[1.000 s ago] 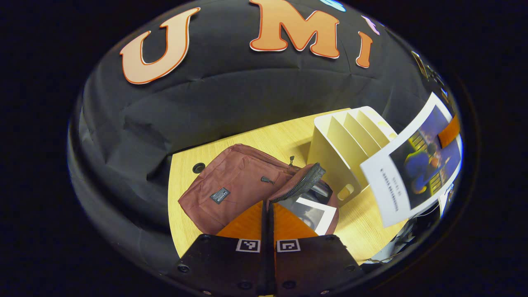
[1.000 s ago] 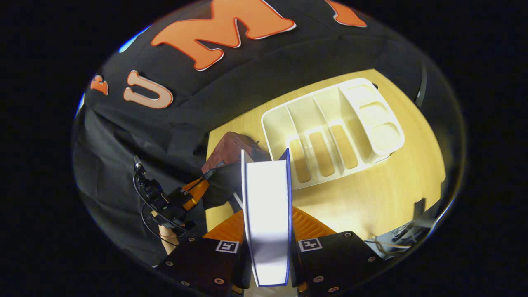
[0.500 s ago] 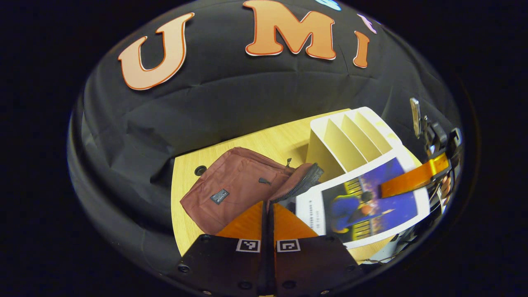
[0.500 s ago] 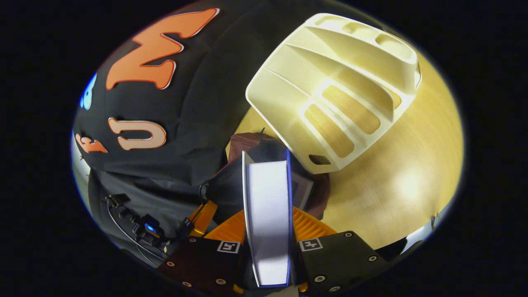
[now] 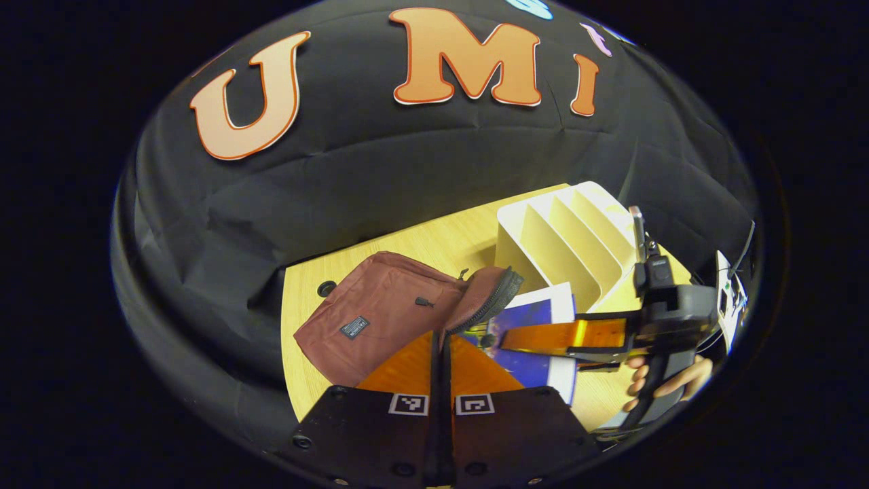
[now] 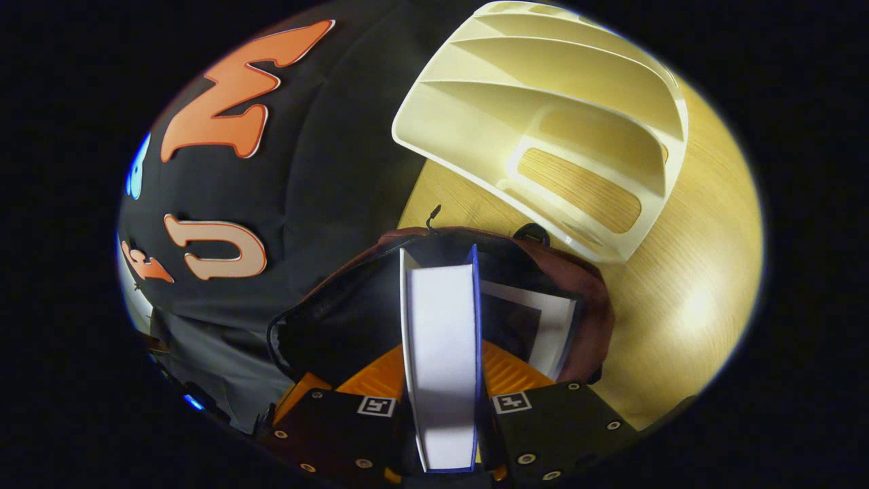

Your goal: Open the schoolbag, grab two books from the bookshelf and put them into the schoolbag.

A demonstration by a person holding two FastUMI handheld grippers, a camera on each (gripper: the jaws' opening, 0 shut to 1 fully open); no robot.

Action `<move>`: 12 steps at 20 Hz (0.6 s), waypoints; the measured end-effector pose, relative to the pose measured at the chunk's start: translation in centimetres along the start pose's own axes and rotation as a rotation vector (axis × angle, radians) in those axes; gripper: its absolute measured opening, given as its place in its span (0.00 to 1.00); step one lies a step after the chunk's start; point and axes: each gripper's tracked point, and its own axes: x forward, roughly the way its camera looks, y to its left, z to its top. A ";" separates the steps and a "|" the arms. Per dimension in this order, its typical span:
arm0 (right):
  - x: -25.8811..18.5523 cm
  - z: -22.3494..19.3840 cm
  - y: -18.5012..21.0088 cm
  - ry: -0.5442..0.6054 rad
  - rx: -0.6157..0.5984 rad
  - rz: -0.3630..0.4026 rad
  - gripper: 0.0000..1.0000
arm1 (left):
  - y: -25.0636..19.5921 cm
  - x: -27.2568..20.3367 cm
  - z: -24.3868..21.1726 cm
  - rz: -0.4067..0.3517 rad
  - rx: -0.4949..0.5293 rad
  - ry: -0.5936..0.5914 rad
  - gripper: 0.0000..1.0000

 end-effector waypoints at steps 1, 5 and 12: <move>0.7 0.1 0.3 -0.029 0.015 -0.001 0.37 | -0.5 -0.3 0.4 -0.015 -0.003 -0.010 0.01; 3.6 0.0 1.2 -0.096 0.017 -0.030 0.37 | -1.4 -0.8 0.9 -0.032 0.014 -0.024 0.00; 3.7 -2.1 -2.7 0.026 0.028 -0.203 0.74 | -0.8 -0.5 0.2 -0.025 -0.007 0.000 0.00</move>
